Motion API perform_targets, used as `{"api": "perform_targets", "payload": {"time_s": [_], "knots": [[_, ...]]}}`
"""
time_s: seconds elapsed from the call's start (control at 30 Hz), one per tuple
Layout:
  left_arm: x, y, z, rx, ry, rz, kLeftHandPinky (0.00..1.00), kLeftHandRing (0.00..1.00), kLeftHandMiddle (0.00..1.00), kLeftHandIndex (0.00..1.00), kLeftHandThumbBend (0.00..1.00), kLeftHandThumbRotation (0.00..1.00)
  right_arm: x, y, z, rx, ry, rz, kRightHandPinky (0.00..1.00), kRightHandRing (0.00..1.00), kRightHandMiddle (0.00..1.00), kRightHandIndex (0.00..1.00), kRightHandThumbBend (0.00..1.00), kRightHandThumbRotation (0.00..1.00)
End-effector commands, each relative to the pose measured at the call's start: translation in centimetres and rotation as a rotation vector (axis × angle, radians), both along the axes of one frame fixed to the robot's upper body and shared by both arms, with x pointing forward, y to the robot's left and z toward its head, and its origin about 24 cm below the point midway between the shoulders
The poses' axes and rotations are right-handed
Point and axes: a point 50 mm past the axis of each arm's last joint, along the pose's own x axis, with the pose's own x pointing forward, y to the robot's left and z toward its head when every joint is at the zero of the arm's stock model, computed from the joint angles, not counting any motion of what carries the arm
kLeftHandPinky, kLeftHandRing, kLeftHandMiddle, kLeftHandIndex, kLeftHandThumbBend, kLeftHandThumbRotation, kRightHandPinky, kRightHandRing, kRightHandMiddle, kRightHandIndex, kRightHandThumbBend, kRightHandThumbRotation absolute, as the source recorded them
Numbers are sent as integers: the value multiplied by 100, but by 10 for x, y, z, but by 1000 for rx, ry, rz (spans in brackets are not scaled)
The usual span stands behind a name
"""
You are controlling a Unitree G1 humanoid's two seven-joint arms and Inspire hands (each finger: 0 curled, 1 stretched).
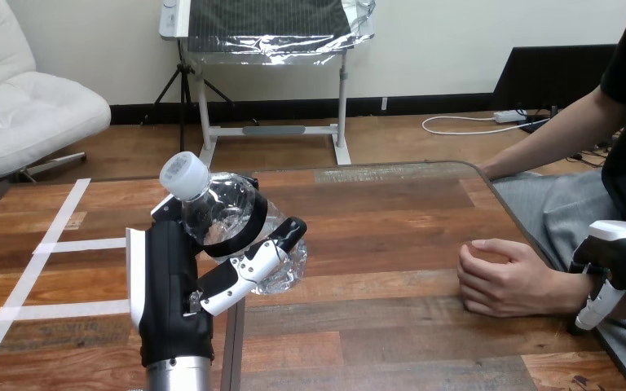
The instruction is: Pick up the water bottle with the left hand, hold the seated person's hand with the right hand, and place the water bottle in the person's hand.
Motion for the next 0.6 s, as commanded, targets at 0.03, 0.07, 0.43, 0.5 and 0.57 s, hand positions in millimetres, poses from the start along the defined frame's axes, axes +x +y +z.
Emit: {"api": "perform_targets", "payload": {"time_s": [0.03, 0.07, 0.43, 0.5, 0.57], "knots": [[5, -4, 24, -49, -114, 17, 39, 42, 46, 50, 60, 0, -4, 27, -26, 63, 46, 69, 47, 54, 65, 81, 70, 0], [5, -4, 24, -45, -114, 19, 39, 42, 46, 50, 60, 0, -4, 27, -26, 44, 52, 74, 46, 55, 65, 76, 70, 0], [5, -4, 24, -63, -111, 18, 38, 42, 46, 50, 61, 0, -6, 26, -29, 88, 22, 79, 42, 50, 63, 82, 68, 0], [5, -5, 25, -69, -114, 16, 38, 42, 46, 50, 61, 0, -6, 26, -29, 77, 25, 88, 40, 49, 62, 80, 68, 0], [5, -5, 24, -66, -109, 18, 38, 42, 46, 50, 61, 0, -6, 26, -29, 75, 23, 95, 38, 47, 61, 80, 67, 0]]}}
